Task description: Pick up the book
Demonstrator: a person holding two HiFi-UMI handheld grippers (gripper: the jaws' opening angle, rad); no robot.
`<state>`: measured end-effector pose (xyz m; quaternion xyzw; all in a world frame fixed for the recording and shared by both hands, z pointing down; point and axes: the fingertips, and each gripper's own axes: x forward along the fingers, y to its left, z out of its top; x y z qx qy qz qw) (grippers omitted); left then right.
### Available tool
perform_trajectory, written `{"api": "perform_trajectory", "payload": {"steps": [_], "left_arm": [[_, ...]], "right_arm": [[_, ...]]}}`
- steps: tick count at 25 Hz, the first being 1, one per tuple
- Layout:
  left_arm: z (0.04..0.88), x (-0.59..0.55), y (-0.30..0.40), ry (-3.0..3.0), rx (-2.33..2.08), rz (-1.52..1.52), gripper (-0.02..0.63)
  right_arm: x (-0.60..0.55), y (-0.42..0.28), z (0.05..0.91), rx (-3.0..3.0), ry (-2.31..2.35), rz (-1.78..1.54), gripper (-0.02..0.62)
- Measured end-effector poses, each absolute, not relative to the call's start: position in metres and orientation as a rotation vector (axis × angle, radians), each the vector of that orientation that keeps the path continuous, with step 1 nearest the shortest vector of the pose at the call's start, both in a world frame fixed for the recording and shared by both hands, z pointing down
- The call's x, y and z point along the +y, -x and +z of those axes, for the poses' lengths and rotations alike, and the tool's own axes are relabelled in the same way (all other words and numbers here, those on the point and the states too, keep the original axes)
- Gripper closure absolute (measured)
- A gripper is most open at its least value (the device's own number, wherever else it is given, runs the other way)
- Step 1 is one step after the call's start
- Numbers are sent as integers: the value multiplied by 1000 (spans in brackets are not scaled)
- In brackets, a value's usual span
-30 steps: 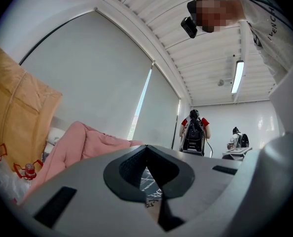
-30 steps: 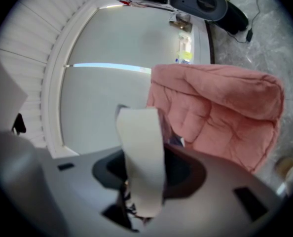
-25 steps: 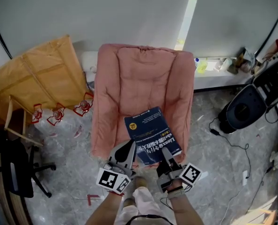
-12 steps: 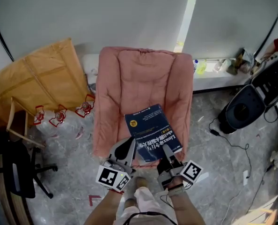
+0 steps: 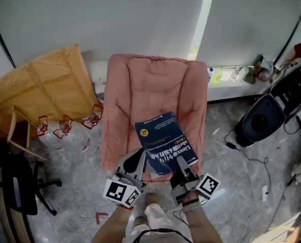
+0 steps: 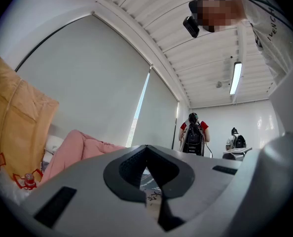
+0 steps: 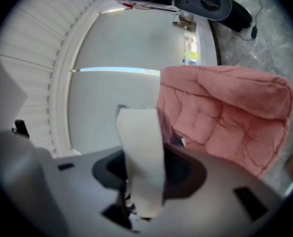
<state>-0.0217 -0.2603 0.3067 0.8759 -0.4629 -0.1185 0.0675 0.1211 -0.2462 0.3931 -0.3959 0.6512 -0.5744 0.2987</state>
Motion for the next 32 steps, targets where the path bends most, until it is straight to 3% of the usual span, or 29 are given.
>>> {"api": "perform_trajectory", "payload": {"steps": [32], "left_arm": [[267,-253,24,-2682,-1399,-423,597]], "right_arm": [[-246,-117,348,1766,960,-1438,417]]}}
